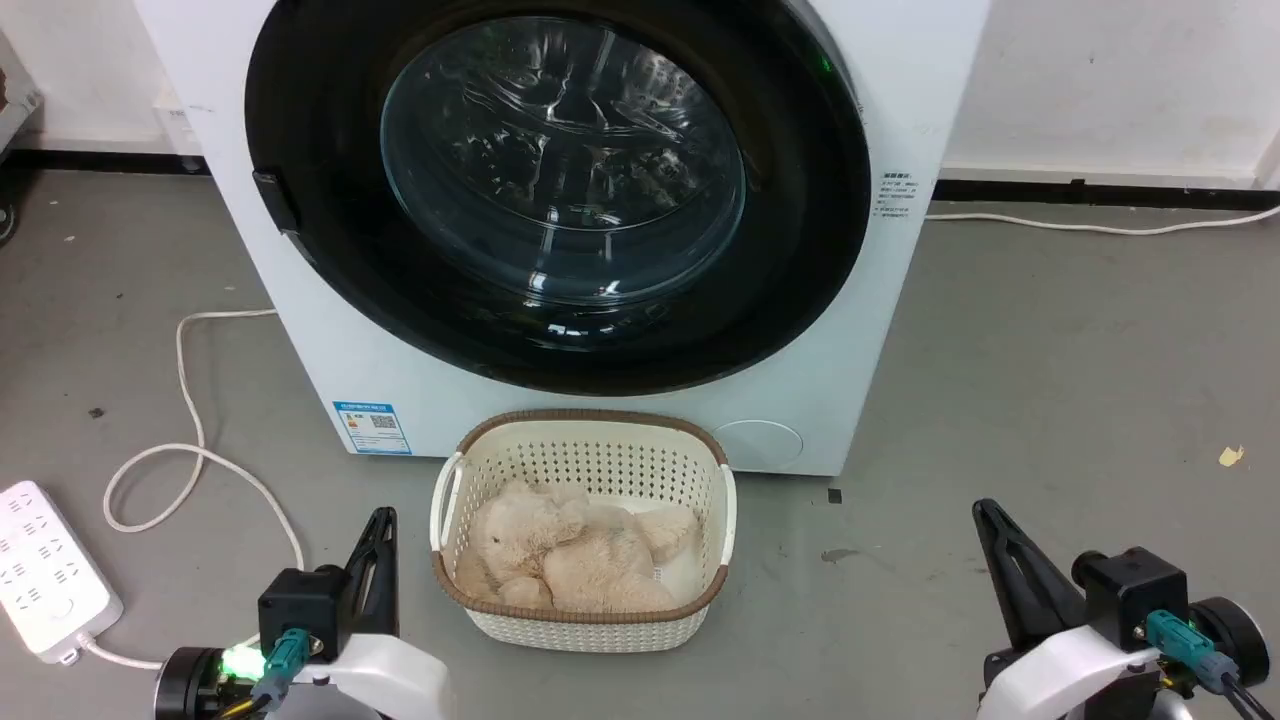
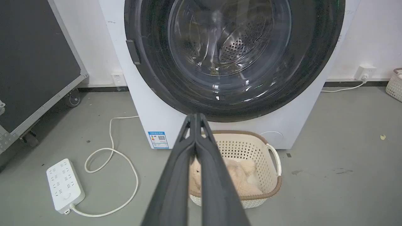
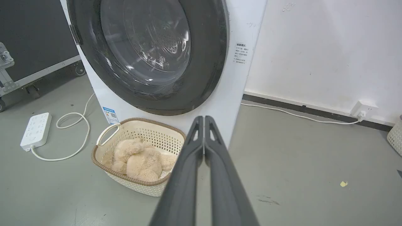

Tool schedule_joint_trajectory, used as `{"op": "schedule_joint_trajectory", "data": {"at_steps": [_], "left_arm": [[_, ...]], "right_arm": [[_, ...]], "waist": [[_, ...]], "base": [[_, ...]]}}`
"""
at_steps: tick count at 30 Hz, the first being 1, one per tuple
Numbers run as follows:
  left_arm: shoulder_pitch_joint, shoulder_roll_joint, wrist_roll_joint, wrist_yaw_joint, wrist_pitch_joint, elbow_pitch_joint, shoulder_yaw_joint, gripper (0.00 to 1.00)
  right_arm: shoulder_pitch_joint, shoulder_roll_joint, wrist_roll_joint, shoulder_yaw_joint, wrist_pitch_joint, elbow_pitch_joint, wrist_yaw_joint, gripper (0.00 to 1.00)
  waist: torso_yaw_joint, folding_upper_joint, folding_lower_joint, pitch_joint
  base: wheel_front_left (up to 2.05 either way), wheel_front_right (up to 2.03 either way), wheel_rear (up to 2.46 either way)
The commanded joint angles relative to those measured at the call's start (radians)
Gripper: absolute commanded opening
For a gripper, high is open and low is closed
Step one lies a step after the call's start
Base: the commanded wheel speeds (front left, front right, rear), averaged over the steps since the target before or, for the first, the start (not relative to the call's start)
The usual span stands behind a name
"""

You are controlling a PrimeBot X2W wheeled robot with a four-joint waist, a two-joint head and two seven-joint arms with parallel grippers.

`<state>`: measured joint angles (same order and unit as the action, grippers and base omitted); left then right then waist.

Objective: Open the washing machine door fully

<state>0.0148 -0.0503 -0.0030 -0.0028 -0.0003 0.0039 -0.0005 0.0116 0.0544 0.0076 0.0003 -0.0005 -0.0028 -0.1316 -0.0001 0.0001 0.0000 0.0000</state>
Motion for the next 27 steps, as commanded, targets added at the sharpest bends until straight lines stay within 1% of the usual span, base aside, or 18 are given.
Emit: {"op": "schedule_joint_trajectory", "data": {"at_steps": [1, 27], "left_arm": [[-0.015, 0.000, 0.003, 0.003, 0.000, -0.004, 0.000, 0.00], [-0.015, 0.000, 0.003, 0.003, 0.000, -0.004, 0.000, 0.00]], "right_arm": [[-0.012, -0.004, -0.008, 0.000, 0.000, 0.003, 0.001, 0.00], [-0.012, -0.004, -0.008, 0.000, 0.000, 0.003, 0.001, 0.00]], "waist": [[0.000, -0.0001, 0.0000, 0.000], [0.000, -0.0001, 0.0000, 0.000]], "base": [[0.00, 0.00, 0.00], [0.00, 0.00, 0.00]]}}
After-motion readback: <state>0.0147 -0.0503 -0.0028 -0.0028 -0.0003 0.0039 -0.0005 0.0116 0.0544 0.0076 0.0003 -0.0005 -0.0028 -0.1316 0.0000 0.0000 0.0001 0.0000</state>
